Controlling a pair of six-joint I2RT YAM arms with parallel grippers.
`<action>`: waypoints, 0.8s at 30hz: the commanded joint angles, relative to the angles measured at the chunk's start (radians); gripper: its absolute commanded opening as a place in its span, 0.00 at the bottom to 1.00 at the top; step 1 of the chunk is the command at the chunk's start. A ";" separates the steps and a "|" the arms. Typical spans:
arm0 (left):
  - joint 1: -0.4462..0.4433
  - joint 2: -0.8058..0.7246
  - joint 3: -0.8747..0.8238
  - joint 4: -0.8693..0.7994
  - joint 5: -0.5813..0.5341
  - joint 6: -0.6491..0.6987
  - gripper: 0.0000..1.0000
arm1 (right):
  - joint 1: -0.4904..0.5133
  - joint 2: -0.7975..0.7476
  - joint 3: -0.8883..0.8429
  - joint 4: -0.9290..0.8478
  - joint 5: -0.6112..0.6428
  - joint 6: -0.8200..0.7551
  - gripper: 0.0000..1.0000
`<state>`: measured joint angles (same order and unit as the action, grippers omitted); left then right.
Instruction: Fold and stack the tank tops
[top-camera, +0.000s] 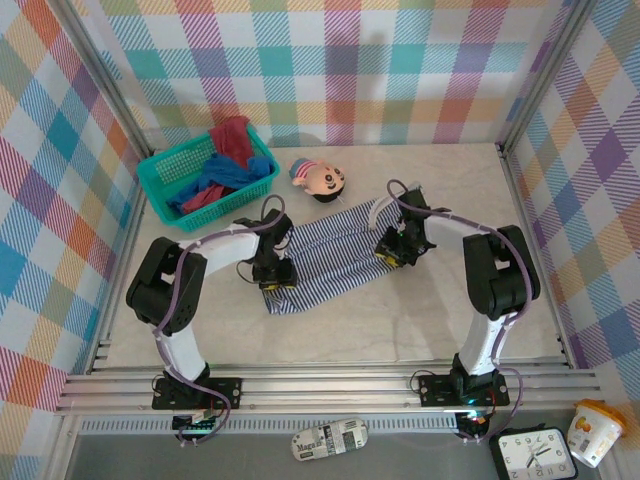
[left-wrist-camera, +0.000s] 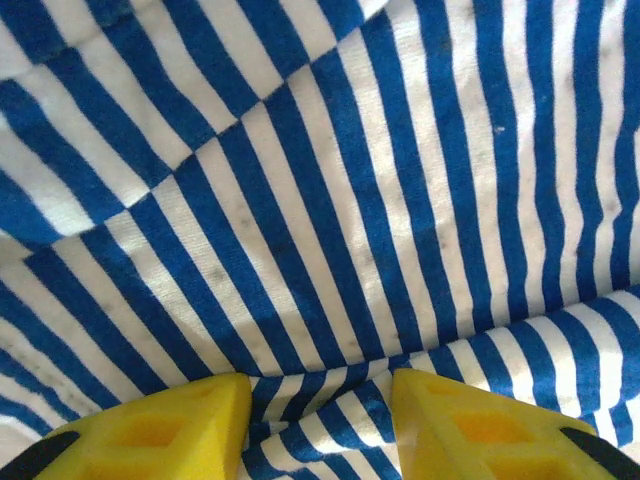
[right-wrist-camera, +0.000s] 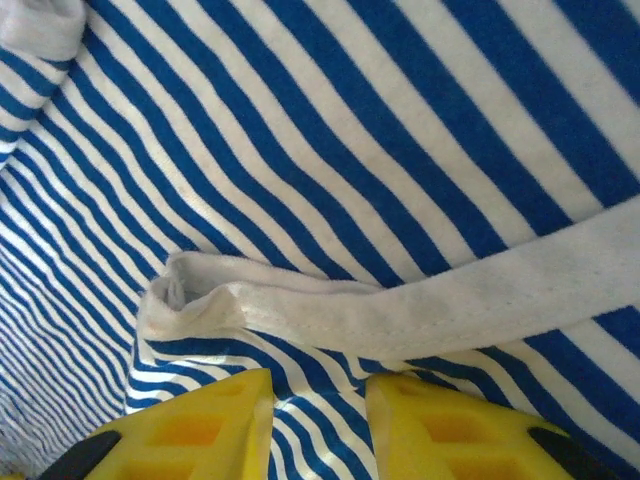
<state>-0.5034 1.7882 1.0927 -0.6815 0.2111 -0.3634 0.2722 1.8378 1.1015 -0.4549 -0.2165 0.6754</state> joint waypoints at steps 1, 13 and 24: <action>-0.059 0.005 -0.062 0.022 0.078 -0.067 0.43 | -0.047 0.024 -0.003 -0.083 0.106 -0.071 0.33; 0.015 -0.106 0.038 -0.142 -0.070 -0.006 0.54 | 0.143 -0.205 0.010 -0.040 0.125 -0.339 0.48; 0.287 0.051 0.186 -0.051 0.012 0.163 0.58 | 0.658 -0.210 -0.046 0.157 0.199 -0.530 0.63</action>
<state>-0.2401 1.7596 1.2324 -0.7525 0.1677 -0.2741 0.8658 1.5642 1.0576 -0.3412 -0.0284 0.2420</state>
